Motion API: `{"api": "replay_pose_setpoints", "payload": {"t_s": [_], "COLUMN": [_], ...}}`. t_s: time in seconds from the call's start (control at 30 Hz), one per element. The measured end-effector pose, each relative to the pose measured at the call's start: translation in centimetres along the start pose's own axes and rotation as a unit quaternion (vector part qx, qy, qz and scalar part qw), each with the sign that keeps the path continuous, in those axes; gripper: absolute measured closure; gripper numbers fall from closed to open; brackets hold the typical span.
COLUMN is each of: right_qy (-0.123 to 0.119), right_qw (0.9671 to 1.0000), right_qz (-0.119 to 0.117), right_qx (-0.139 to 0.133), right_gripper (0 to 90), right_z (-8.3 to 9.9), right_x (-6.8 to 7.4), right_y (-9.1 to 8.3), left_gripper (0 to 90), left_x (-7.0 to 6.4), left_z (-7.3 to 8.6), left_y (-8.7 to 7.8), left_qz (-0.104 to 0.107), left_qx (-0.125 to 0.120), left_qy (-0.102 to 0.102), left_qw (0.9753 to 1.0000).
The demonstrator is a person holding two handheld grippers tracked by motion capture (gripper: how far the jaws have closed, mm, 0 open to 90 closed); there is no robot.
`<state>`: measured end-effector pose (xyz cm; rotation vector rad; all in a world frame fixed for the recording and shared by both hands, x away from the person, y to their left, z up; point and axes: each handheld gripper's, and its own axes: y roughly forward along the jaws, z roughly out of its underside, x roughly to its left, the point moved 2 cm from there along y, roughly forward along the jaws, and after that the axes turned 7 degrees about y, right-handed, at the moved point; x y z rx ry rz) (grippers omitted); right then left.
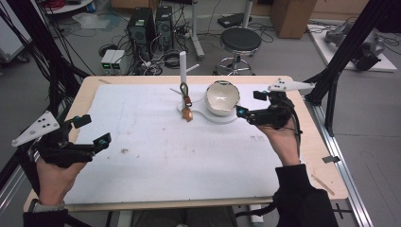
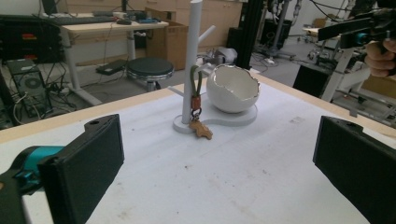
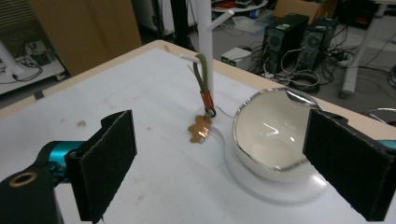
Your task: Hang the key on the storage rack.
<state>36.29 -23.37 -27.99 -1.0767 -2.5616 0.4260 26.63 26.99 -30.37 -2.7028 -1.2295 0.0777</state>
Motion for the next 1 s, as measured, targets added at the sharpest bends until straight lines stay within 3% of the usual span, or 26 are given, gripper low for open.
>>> {"api": "replay_pose_setpoints", "payload": {"t_s": [0.1, 0.2, 0.23, 0.43, 0.67, 0.87, 1.0], "right_qy": [-0.004, -0.019, -0.019, -0.009, 0.003, 0.030, 0.030], "right_qw": [1.0000, 0.9998, 0.9998, 0.9997, 0.9993, 0.9979, 0.9979], "right_qz": [0.000, 0.011, 0.011, 0.017, 0.012, 0.018, 0.013], "right_qx": [0.002, -0.003, -0.003, -0.013, -0.035, -0.055, -0.055], "right_gripper": [9.0, 9.0, 9.0, 9.0, 9.0, 9.0, 9.0], "right_z": [0.5, 1.7, 1.7, 2.7, 3.4, 4.1, 4.3], "right_x": [-0.1, 0.5, 0.5, 1.3, 0.2, -1.1, -1.4], "right_y": [-1.1, -3.6, -3.6, -7.5, -10.6, -11.3, -11.0], "left_gripper": [2.3, 2.2, 2.2, 2.3, 2.3, 2.3, 2.2], "left_x": [0.0, -0.1, -0.1, -0.4, -0.9, -1.4, -1.7], "left_z": [0.1, 0.1, 0.1, 0.0, -0.1, -0.1, 0.2], "left_y": [0.7, 1.3, 1.5, 2.2, 2.1, 2.4, 2.9], "left_qz": [0.004, 0.008, 0.010, 0.016, 0.028, 0.029, 0.033], "left_qx": [0.002, -0.001, 0.001, 0.003, 0.005, 0.008, 0.018], "left_qy": [-0.002, -0.005, -0.005, -0.002, 0.007, 0.013, 0.017], "left_qw": [1.0000, 1.0000, 0.9999, 0.9999, 0.9996, 0.9994, 0.9991]}}
